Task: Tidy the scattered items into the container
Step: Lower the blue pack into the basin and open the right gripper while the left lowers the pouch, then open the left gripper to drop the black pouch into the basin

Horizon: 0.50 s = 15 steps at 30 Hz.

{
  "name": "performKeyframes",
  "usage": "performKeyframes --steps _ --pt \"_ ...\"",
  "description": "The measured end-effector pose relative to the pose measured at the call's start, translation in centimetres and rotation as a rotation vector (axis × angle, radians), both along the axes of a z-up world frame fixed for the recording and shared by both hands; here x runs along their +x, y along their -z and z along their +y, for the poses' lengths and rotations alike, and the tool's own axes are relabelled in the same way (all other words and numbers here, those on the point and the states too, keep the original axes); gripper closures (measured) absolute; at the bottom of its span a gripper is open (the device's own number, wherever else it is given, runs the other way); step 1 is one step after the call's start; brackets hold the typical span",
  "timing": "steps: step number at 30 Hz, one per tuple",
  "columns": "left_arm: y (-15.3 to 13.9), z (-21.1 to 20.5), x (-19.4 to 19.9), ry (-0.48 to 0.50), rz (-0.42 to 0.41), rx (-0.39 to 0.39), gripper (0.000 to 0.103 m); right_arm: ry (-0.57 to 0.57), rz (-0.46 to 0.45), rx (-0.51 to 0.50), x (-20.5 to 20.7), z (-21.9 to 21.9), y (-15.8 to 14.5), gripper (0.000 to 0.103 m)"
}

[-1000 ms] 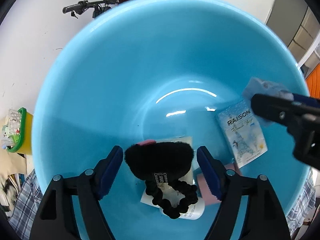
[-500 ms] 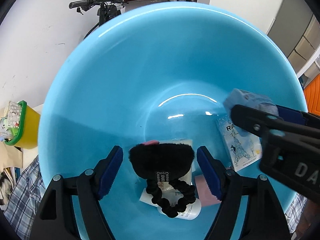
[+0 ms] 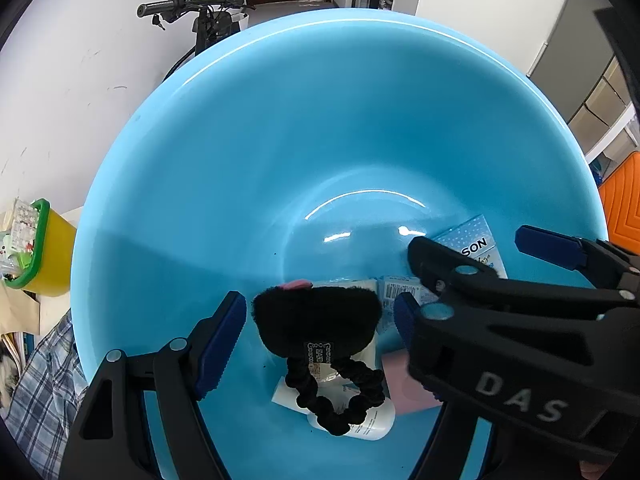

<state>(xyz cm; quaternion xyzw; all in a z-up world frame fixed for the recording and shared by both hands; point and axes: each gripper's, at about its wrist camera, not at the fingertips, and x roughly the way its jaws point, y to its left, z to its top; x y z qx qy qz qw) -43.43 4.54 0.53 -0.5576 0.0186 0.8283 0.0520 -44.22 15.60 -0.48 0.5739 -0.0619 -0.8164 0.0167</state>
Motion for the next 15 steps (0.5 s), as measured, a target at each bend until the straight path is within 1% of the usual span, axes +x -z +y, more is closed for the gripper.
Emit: performKeyframes --steps 3,6,9,10,11,13,14,15 --pt "-0.5 -0.1 0.1 -0.021 0.000 0.022 0.025 0.024 0.020 -0.003 0.3 0.7 -0.9 0.015" --pt "-1.5 -0.3 0.5 -0.035 0.010 0.062 0.025 0.035 0.044 -0.001 0.6 1.2 -2.3 0.015" --pt "-3.2 -0.1 1.4 -0.050 0.063 0.075 0.025 0.050 0.093 -0.011 1.4 1.8 -3.8 0.015" --pt "-3.8 -1.1 2.1 -0.053 0.090 0.079 0.025 0.050 0.117 -0.018 1.8 2.0 -4.3 0.014" --pt "-4.7 -1.1 2.6 -0.054 0.133 0.085 0.025 0.047 0.152 -0.028 2.2 2.2 -5.0 0.014" --pt "-6.0 -1.4 3.1 -0.040 0.196 0.092 0.024 0.040 0.252 -0.036 3.5 2.4 -6.2 0.013" --pt "-6.4 -0.9 3.0 -0.025 0.230 0.089 0.023 0.035 0.303 -0.030 3.9 2.4 -6.8 0.013" --pt "-6.7 -1.7 2.9 -0.017 0.257 0.086 0.018 0.031 0.348 -0.016 4.4 2.4 -7.3 0.008"
